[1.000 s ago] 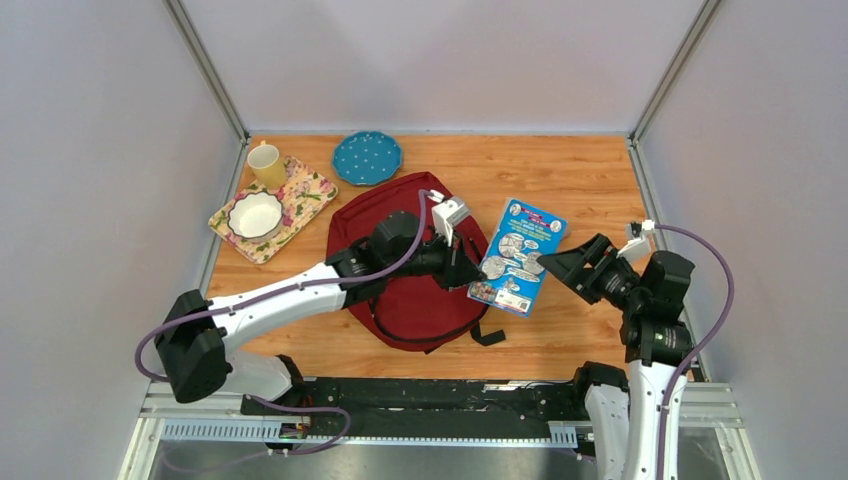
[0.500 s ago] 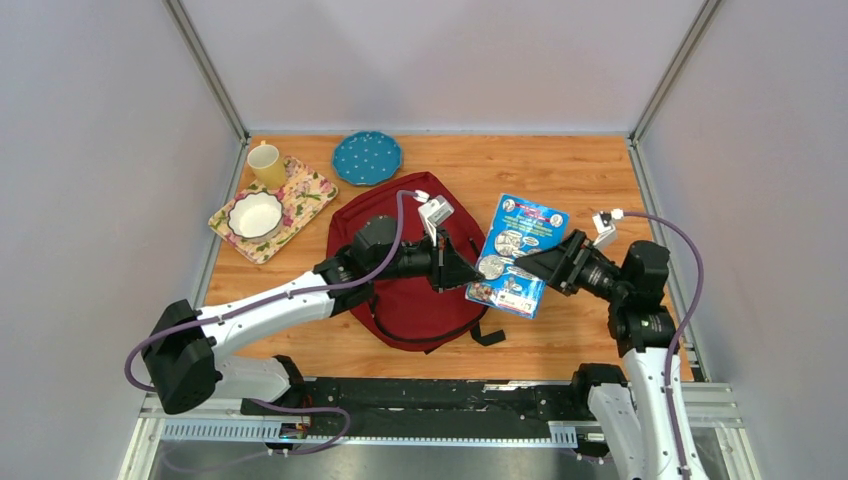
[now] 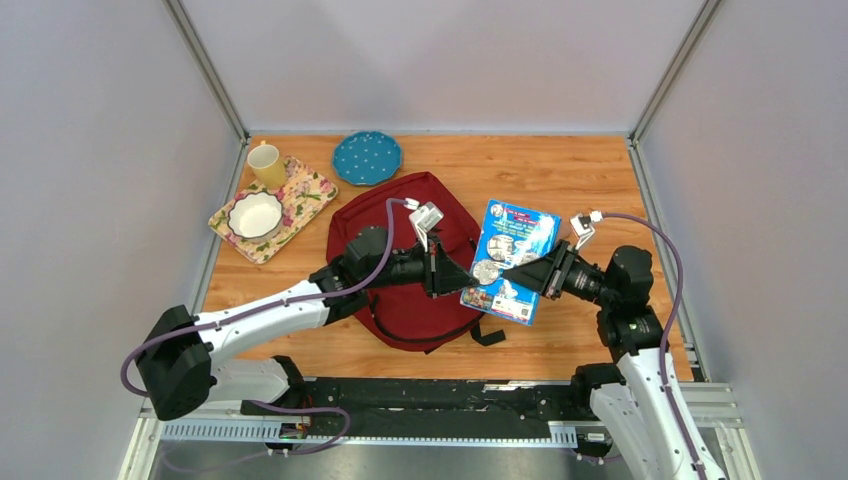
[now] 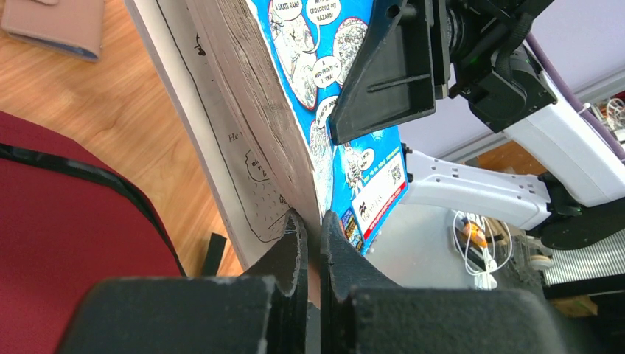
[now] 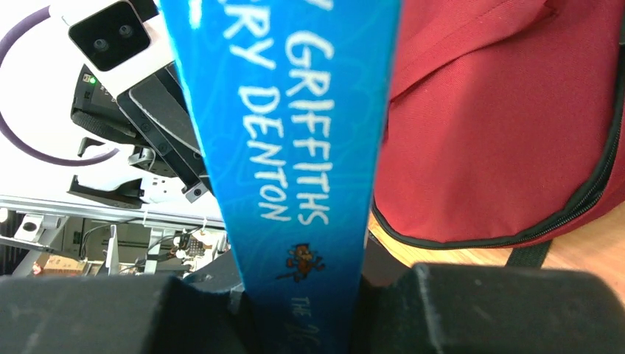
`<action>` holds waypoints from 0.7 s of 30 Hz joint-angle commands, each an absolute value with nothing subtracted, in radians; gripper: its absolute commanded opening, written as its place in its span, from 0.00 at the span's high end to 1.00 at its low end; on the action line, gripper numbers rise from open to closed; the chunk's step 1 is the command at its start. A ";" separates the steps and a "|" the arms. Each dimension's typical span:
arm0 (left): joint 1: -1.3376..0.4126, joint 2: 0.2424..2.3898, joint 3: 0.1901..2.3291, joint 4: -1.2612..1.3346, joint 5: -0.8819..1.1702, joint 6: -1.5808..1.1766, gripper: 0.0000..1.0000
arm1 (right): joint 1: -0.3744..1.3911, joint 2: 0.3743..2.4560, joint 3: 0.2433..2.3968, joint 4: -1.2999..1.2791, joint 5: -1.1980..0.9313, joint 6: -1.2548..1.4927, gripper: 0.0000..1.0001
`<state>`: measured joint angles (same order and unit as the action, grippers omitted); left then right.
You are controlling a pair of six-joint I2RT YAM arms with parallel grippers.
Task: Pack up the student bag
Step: Pick up the book from the center of the board.
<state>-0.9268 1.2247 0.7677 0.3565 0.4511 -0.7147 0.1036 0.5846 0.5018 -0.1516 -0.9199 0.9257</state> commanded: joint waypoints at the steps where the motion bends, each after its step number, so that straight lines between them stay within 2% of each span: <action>1: -0.928 1.178 0.779 0.500 0.483 -0.736 1.00 | 0.101 0.595 0.531 -0.043 -0.923 0.971 1.00; 4: -0.928 1.200 0.788 0.488 0.471 -0.742 0.97 | 0.100 0.588 0.541 -0.070 -0.919 0.962 1.00; 5: -0.927 1.204 0.796 0.459 0.463 -0.741 0.89 | 0.101 0.583 0.545 -0.078 -0.913 0.959 1.00; 6: -0.928 1.209 0.801 0.445 0.453 -0.735 0.68 | 0.101 0.578 0.543 -0.087 -0.908 0.950 1.00; 8: -0.928 1.203 0.801 0.402 0.422 -0.715 0.53 | 0.100 0.561 0.532 -0.100 -0.890 0.946 1.00; 9: -0.928 1.186 0.786 0.394 0.364 -0.701 0.38 | 0.101 0.558 0.526 -0.100 -0.887 0.950 1.00; 12: -0.927 1.154 0.766 0.358 0.269 -0.660 0.19 | 0.101 0.558 0.514 -0.084 -0.891 0.956 1.00; 17: -0.887 1.160 0.787 0.350 0.273 -0.653 0.17 | 0.100 0.587 0.525 -0.009 -0.969 0.969 1.00; 21: -0.839 1.183 0.772 0.445 0.359 -0.719 0.17 | 0.113 0.629 0.534 0.097 -1.035 1.008 1.00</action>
